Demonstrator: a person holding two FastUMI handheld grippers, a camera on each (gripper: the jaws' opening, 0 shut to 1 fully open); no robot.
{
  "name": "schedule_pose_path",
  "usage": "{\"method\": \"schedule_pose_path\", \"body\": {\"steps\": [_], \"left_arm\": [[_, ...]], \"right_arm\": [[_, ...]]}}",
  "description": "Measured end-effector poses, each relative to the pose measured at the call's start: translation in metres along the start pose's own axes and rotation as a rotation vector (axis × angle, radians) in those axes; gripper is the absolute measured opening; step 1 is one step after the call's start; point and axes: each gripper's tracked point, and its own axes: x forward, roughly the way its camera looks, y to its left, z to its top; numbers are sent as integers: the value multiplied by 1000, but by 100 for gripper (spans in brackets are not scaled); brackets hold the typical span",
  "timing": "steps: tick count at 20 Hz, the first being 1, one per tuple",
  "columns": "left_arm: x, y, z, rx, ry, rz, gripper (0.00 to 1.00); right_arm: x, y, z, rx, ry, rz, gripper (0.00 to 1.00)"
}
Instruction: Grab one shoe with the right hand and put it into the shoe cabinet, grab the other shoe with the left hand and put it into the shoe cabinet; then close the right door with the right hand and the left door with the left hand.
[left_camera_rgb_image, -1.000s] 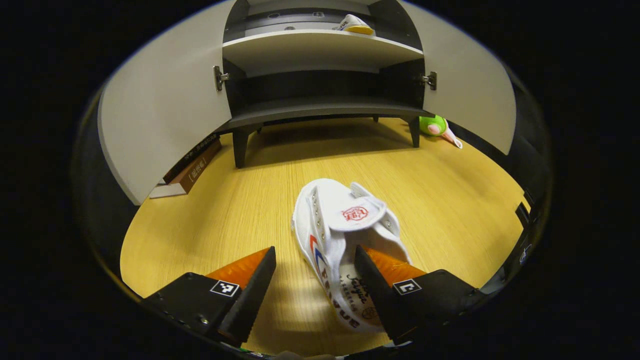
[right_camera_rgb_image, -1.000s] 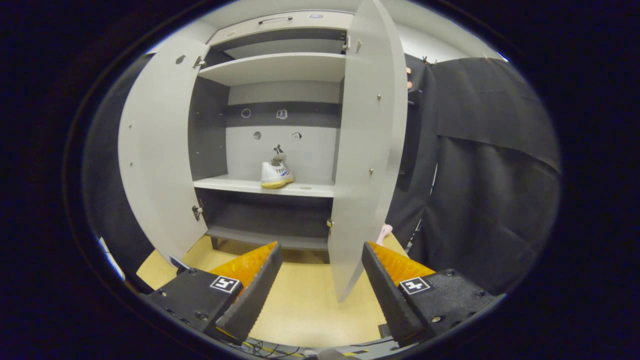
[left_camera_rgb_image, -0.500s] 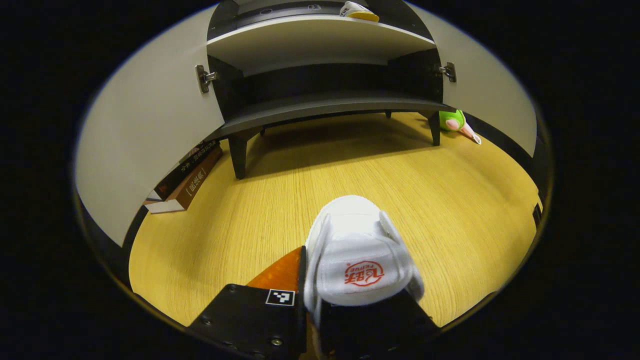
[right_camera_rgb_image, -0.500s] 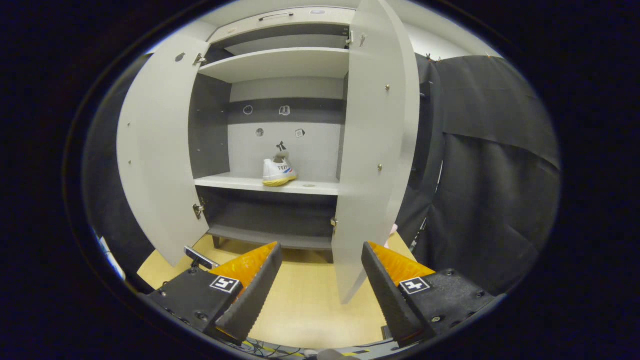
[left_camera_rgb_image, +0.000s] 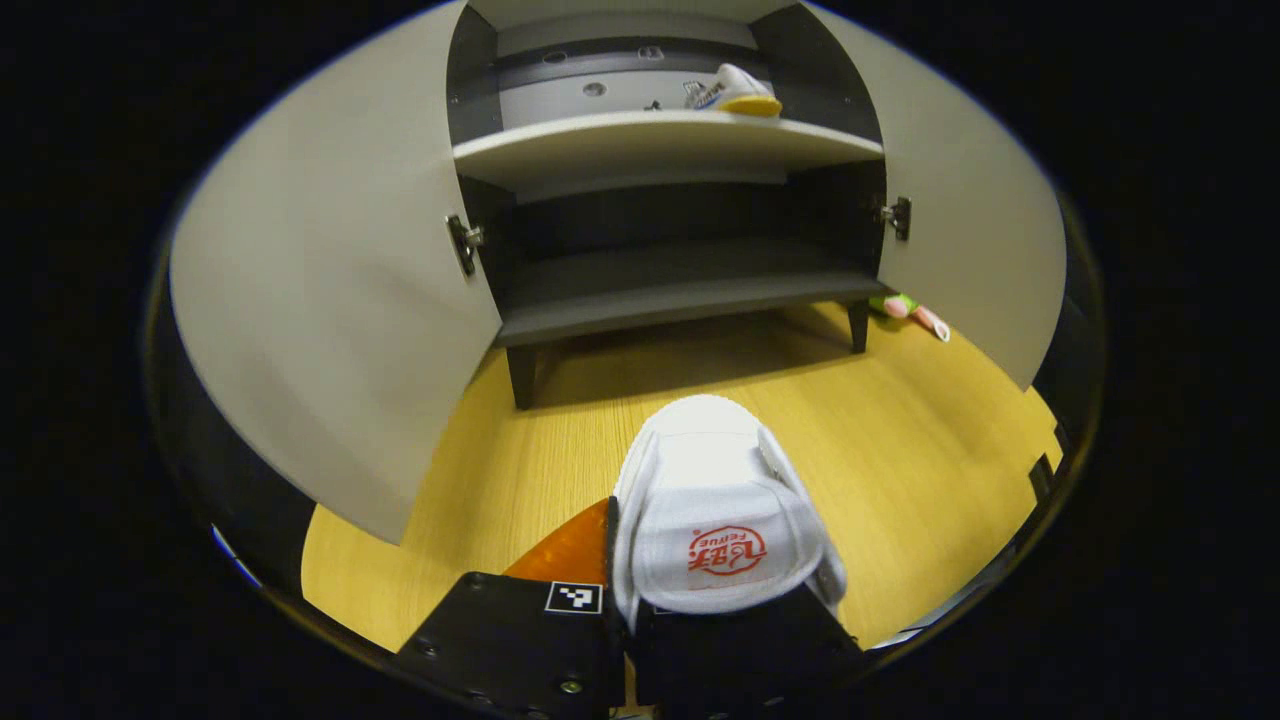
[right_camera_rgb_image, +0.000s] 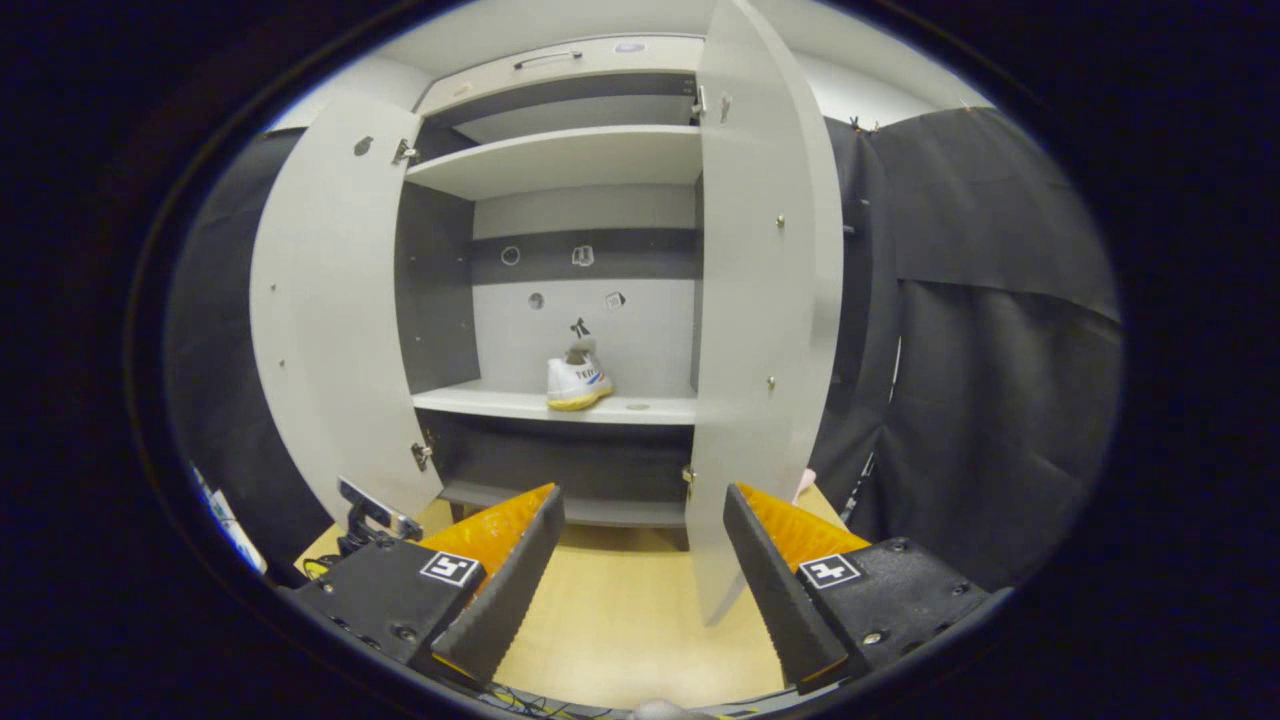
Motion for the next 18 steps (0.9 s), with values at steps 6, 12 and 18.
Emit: {"method": "schedule_pose_path", "body": {"steps": [6, 12, 18], "left_arm": [[-67, 22, 119, -23, -168, 52, 13], [-62, 40, 249, -31, -308, 101, 14], [-25, 52, 351, -43, -389, 133, 14]], "right_arm": [[2, 18, 23, -1, -74, 78, 100], [10, 31, 39, -19, -122, 155, 100], [19, 40, 41, -48, -140, 212, 100]]}}
